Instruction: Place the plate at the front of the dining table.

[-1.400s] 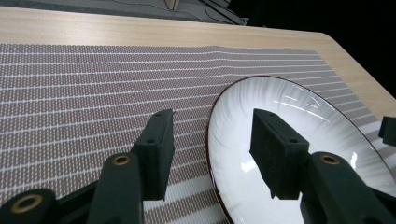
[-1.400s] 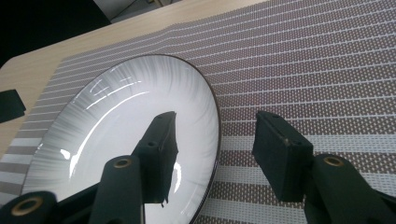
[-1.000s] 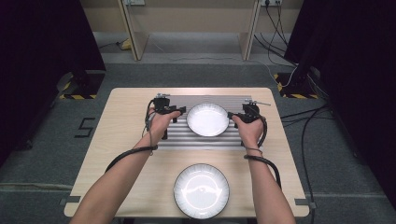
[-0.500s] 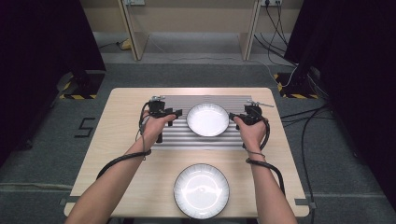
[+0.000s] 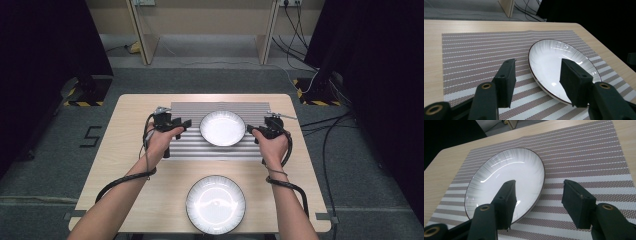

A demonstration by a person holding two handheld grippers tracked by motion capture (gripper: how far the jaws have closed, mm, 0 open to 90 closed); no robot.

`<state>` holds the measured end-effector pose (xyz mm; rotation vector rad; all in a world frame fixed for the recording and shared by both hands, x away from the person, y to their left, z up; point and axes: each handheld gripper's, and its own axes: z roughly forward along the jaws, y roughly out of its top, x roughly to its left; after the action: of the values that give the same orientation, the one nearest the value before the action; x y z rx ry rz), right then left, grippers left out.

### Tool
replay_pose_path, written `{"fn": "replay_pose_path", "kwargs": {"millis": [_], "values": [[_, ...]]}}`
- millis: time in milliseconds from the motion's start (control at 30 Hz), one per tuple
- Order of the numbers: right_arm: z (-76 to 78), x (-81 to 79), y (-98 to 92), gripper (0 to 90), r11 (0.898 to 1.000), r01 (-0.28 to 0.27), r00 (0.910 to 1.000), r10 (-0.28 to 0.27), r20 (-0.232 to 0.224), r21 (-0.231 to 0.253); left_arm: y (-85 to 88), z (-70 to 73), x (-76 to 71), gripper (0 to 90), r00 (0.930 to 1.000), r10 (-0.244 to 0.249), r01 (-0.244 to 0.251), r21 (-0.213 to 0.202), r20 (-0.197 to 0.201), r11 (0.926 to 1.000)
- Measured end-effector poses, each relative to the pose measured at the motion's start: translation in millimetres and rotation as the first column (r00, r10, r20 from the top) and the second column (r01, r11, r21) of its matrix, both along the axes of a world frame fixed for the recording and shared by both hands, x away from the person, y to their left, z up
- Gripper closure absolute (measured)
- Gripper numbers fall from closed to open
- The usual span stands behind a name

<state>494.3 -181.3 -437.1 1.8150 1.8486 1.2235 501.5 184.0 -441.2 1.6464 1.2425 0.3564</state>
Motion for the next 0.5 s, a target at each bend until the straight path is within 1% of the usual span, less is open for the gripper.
{"fn": "replay_pose_path", "kwargs": {"millis": [67,133,167,233,267,333,367,467,500], "values": [[0.3,-3.3,-0.9,44.8,1.0,0.006,1.0,-0.006,0.002,0.0,0.1,-3.1,-4.6,45.5,0.9997,-0.019,0.019,-0.002,-0.015,0.9998],[-1.3,-6.1,-1.2,44.8,1.0,-0.004,1.0,0.004,-0.005,-0.004,0.8,-5.7,-7.9,45.3,0.9993,-0.031,0.031,0.005,-0.022,0.9995],[-1.7,-6.9,-1.4,44.8,1.0,-0.005,1.0,0.005,-0.006,-0.002,1.5,-6.5,-9.2,45.1,0.9991,-0.033,0.033,-0.003,-0.025,0.9995],[-2.1,-9.9,-1.8,44.8,1.0,-0.005,1.0,0.005,-0.004,-0.002,3.5,-7.7,-13.3,45.1,0.9993,-0.033,0.033,-0.004,-0.018,0.9995],[-2.2,-12.2,-1.5,44.8,1.0,-0.002,1.0,0.002,-0.006,0.003,4.5,-8.6,-15.6,45.0,0.9991,-0.038,0.038,-0.006,-0.021,0.9993],[-3.1,-16.0,-1.5,44.8,1.0,-0.011,0.9999,0.011,0.001,-0.004,5.7,-9.6,-19.7,44.8,0.9985,-0.048,0.048,-0.008,-0.028,0.9988],[-3.3,-17.3,-1.7,44.8,1.0,-0.011,0.9999,0.011,0.002,-0.005,6.6,-9.0,-21.3,44.8,0.9983,-0.052,0.052,-0.007,-0.025,0.9986],[-4.1,-22.8,-3.2,44.8,1.0,-0.008,0.9999,0.008,0.01,0.001,10.2,-7.0,-26.8,44.6,0.9987,-0.05,0.05,-0.019,-0.01,0.9986],[-4.1,-25.6,-3.6,44.8,1.0,-0.008,0.9999,0.008,0.01,0.0,11.7,-6.8,-29.5,44.6,0.9981,-0.061,0.061,-0.027,-0.01,0.9978]]}}
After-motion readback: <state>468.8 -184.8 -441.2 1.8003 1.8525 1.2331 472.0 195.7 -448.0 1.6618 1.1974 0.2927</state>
